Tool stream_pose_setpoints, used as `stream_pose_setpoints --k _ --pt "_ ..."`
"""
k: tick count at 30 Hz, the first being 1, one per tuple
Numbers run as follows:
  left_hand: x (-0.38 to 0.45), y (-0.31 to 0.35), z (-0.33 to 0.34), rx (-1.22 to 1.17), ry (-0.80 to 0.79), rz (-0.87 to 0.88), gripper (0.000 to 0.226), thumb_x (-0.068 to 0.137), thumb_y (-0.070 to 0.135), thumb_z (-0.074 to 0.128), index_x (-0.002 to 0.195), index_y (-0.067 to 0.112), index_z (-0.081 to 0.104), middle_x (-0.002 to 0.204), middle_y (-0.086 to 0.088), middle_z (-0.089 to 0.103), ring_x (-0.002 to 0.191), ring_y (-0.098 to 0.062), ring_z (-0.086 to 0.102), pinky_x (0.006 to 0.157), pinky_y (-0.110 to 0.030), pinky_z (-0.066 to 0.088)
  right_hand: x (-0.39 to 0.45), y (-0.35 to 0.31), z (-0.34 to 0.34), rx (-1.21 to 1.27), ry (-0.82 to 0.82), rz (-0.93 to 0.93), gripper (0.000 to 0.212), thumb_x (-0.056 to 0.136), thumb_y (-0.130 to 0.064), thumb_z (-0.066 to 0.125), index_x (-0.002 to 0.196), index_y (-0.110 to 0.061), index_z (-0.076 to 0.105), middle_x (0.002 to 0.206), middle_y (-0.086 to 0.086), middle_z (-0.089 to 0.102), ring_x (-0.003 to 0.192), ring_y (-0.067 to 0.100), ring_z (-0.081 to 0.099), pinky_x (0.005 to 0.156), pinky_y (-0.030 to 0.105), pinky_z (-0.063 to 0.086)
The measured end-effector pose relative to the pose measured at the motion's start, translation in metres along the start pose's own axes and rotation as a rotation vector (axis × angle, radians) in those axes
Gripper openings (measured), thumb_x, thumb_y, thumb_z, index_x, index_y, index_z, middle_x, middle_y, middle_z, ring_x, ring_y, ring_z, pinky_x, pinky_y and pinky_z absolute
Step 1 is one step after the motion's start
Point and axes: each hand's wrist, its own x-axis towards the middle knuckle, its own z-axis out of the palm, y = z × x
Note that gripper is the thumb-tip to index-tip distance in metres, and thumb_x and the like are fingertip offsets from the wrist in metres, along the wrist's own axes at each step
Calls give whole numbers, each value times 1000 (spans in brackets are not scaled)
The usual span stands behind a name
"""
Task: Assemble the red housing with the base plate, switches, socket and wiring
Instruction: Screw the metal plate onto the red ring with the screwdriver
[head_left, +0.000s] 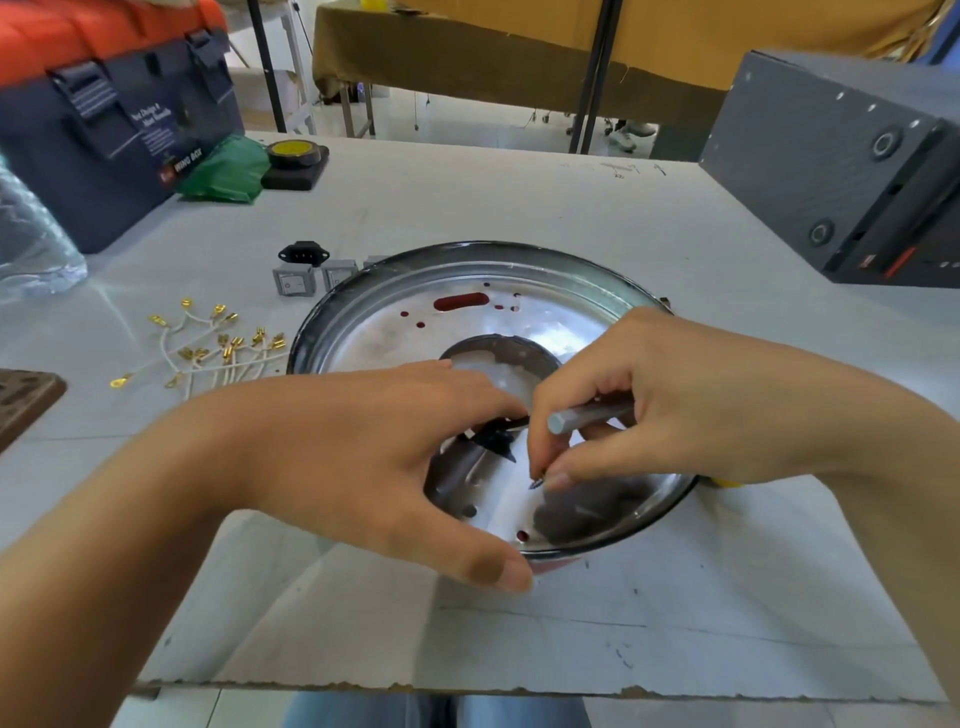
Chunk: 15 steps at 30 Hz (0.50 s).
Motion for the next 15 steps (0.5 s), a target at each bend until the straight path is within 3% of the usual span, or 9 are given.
stream_pose_setpoints --k 5,15 --pt "6 -24 16 -10 -19 54 74 59 90 47 123 54 39 105 31 49 96 2 58 70 -46 53 1 -1 2 -32 -40 -8 7 77 -26 74 71 -26 70 58 -9 57 56 4 49 52 10 33" --pt "5 -48 37 5 -11 17 83 54 91 47 126 52 38 109 34 46 105 5 52 72 -44 50 5 -7 5 -38 -144 -1 6 78 -22 73 72 -23 70 59 -13 58 59 1 53 54 8 35"
